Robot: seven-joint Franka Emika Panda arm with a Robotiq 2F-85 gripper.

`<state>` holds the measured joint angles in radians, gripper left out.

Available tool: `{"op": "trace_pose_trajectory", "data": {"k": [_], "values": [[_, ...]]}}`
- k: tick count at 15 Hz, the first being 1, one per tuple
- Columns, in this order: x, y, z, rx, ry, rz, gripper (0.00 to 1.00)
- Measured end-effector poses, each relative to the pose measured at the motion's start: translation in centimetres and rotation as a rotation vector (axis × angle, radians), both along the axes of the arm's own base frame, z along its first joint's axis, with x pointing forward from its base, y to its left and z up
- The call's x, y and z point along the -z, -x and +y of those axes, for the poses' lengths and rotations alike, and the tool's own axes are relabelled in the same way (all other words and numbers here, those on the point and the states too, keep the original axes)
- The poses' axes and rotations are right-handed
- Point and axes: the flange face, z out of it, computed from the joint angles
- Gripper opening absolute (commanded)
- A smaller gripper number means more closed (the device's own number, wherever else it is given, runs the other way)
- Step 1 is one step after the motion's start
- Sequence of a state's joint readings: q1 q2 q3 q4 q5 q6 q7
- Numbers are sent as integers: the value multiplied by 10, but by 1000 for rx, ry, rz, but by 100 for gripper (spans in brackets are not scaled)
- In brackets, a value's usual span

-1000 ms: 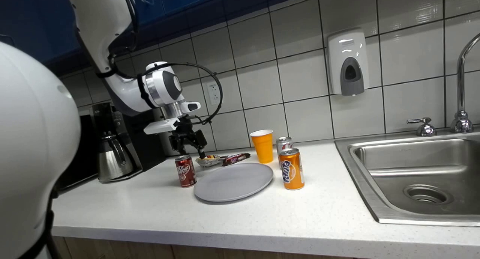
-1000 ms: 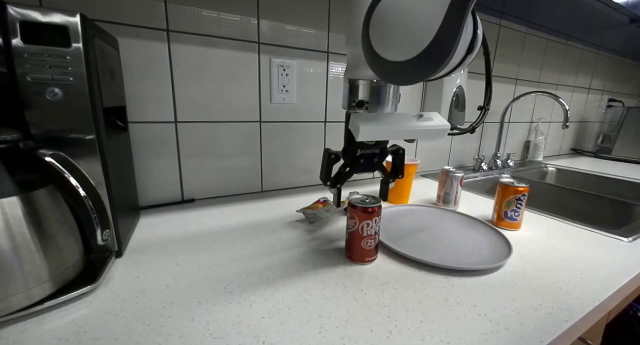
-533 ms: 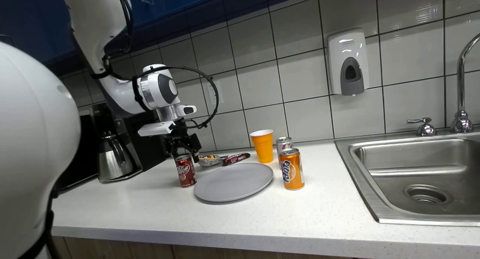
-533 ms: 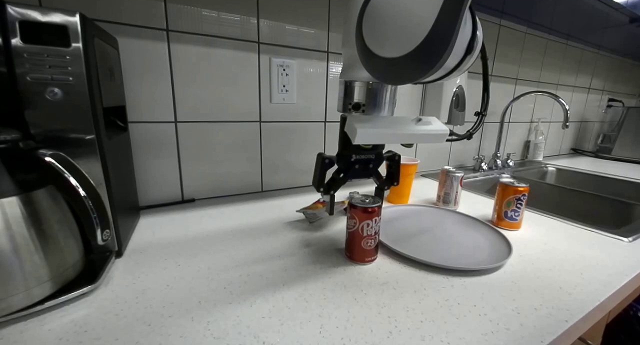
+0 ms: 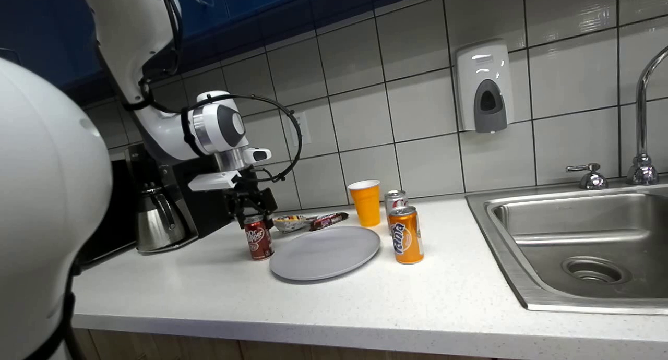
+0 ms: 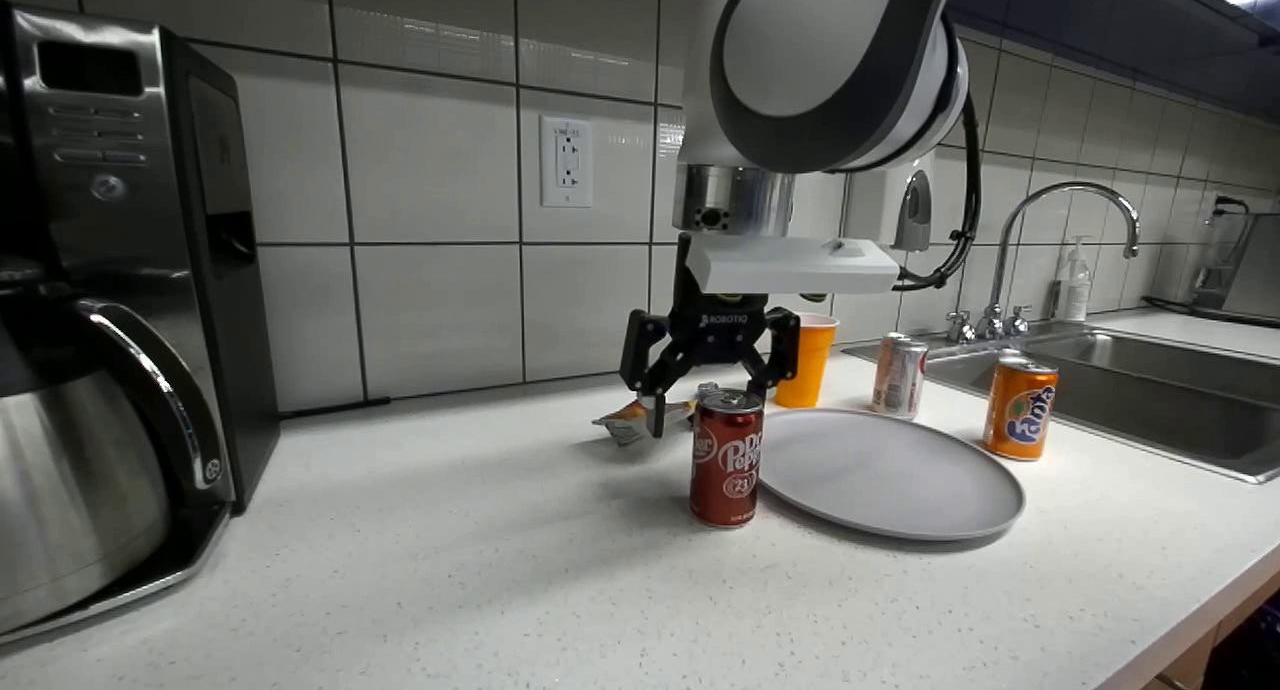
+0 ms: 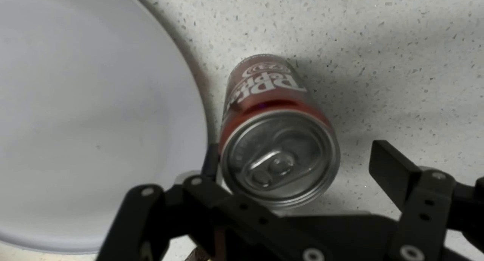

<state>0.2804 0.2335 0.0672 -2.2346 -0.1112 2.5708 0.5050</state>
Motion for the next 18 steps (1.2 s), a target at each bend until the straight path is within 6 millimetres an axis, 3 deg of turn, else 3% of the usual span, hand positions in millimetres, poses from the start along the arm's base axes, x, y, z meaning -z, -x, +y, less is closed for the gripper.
{"op": "trace_pose_trajectory", "data": {"k": [7, 8, 10, 13, 18], "values": [[-2, 13, -2, 1, -7, -2, 100], [-2, 16, -3, 2, -7, -1, 75], [-3, 19, -4, 4, -7, 1, 66], [-2, 23, -6, 7, -8, 5, 40], [-2, 26, -7, 9, -11, 4, 38]]}}
